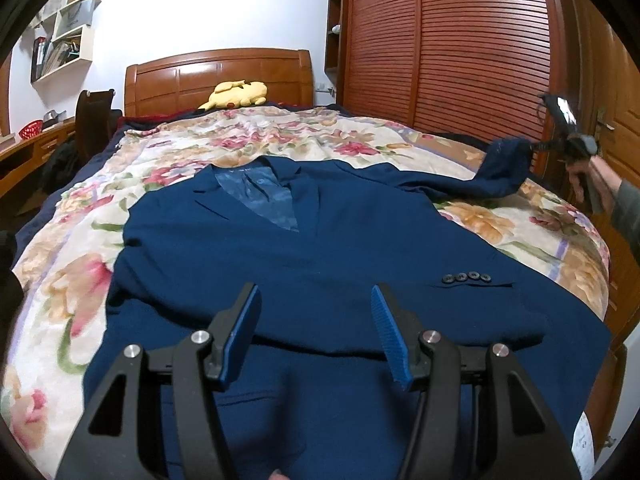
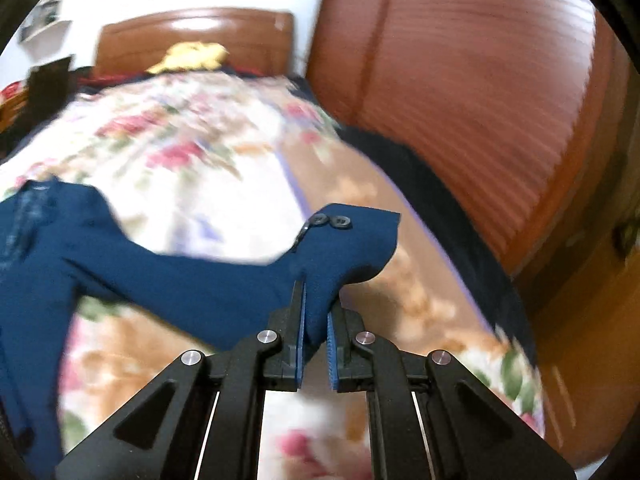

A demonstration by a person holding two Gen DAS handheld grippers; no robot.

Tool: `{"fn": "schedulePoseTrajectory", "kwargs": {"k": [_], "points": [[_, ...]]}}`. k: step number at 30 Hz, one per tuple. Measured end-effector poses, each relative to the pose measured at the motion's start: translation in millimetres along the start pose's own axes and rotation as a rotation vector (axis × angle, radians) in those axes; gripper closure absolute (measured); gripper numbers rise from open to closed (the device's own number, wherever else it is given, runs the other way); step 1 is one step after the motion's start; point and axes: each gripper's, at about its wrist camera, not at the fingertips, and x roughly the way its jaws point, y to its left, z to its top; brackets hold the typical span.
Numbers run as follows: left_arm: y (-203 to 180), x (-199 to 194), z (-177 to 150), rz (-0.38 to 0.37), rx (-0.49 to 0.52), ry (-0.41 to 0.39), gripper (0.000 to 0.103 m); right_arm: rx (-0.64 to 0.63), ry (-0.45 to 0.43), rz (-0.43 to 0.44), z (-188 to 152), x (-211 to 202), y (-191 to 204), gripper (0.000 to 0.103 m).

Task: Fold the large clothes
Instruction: 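Lift the cuff with the right tool and fold it across the jacket front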

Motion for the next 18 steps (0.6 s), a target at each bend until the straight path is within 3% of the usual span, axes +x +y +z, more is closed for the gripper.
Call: {"fn": "schedulePoseTrajectory", "kwargs": {"k": [10, 18], "points": [[26.7, -38.7, -10.0, 0.021, -0.023, -0.036, 0.047, -0.145, -0.177, 0.164, 65.8, -97.9, 128.0, 0.097], [63.3, -74.6, -20.4, 0.082, -0.069, -0.07, 0.047, -0.263, -0.288, 0.321, 86.3, -156.3, 235.7, 0.097]]}}
